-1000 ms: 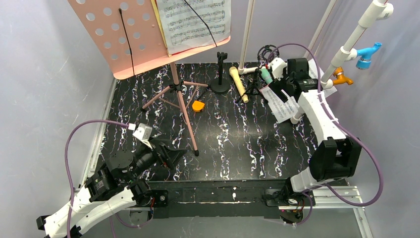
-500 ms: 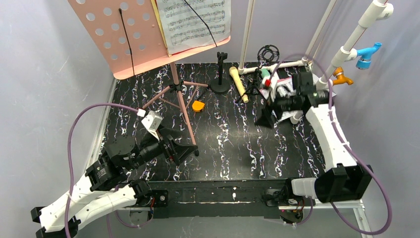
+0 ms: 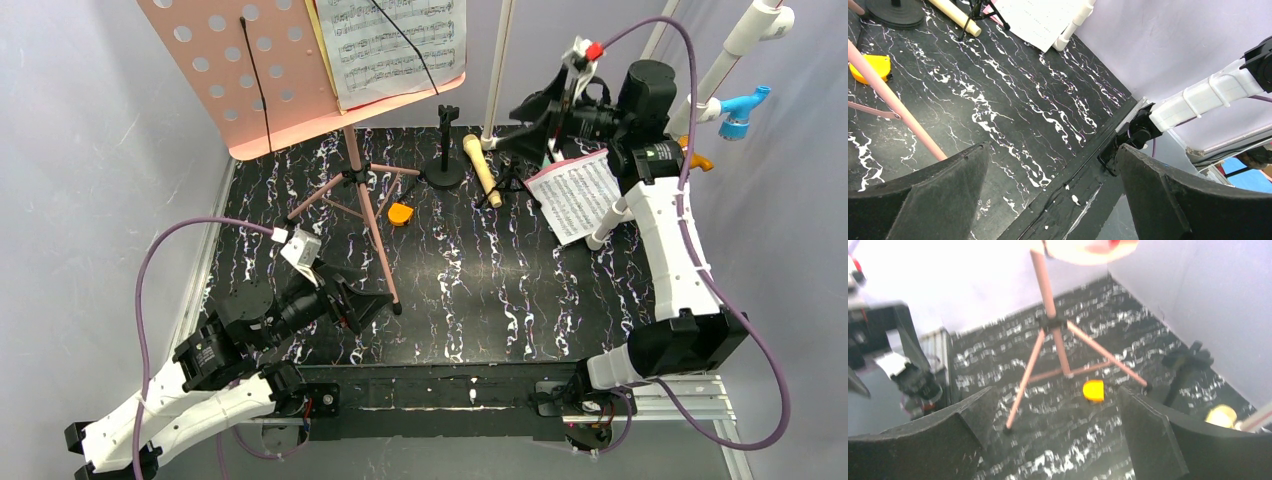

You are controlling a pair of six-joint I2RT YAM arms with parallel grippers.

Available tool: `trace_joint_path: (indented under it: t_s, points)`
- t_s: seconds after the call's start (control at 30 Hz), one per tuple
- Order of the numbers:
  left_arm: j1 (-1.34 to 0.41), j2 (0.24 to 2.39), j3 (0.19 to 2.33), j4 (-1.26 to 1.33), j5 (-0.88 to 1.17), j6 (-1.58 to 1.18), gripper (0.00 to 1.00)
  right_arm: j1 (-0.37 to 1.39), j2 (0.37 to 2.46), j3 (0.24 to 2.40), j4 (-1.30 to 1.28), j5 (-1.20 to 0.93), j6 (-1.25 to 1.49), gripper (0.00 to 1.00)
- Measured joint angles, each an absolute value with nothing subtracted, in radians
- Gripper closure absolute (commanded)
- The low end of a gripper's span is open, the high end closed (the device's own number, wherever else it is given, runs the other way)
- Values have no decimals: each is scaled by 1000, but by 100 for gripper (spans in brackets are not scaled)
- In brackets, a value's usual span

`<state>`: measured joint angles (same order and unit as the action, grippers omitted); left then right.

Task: Pack up the instrument practice props
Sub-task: Place the sheet music at the center of the board, then pick up the sheet music from the music stand.

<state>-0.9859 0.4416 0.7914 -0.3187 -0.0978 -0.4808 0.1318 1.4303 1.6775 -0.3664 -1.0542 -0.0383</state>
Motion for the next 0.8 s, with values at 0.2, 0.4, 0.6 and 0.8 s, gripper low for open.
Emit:
trace_joint_path:
  t_s: [0.2,0.4,0.6,0.8]
  points:
    - [-986,436,789,-319,-111,-495,0,153,1505,1717,96,-989,451,2]
    - [-986,424,773,-323,-118,-503,0,194,1565,1846,256,-857,668,4]
    - [-986,402,765,-321,-126,-507,0,240,1578,1949,299,-758,762,6]
    - [-986,405,756,-322,-132,-511,0,278,1604,1997,319,-700,799,9]
